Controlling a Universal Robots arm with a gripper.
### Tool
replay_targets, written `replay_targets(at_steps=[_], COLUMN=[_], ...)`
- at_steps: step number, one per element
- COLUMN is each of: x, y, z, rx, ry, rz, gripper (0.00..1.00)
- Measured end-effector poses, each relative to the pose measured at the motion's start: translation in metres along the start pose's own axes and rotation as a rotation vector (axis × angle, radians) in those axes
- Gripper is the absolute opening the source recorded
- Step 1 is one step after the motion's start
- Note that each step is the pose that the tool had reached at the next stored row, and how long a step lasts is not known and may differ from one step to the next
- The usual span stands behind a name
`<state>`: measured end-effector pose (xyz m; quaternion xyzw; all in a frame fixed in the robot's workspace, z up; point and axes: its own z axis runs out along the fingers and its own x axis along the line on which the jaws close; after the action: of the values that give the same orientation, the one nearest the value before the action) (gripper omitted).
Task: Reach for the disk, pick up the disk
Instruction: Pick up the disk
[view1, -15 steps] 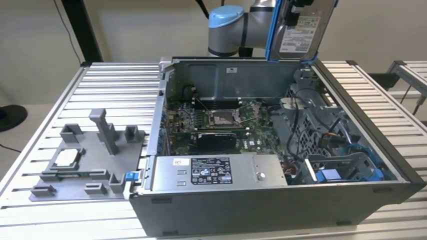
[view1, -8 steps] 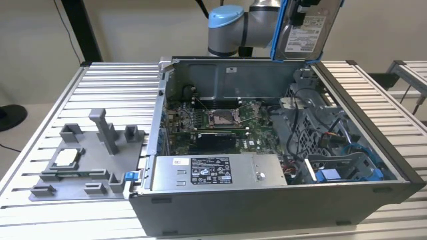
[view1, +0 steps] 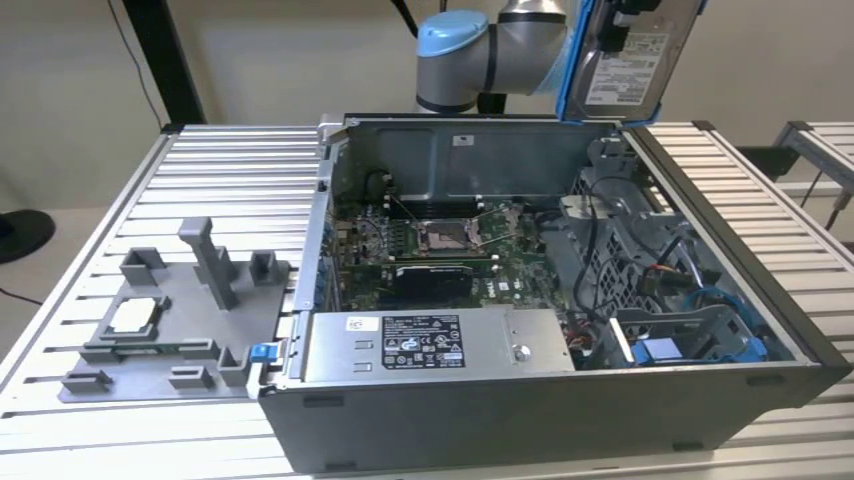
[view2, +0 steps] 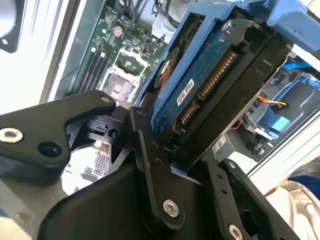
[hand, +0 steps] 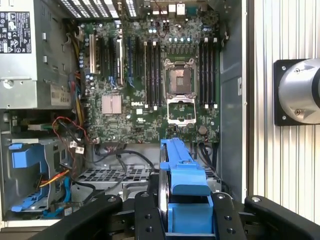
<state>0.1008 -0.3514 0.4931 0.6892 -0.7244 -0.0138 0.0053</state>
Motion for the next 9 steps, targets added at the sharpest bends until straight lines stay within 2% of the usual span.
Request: replay_targets(at_steps=[9], x=[-0.0001], y=[-0.0011], z=[0.0], rx=[0.0], ry=[0.0], rz=[0.0], gripper=[0.0])
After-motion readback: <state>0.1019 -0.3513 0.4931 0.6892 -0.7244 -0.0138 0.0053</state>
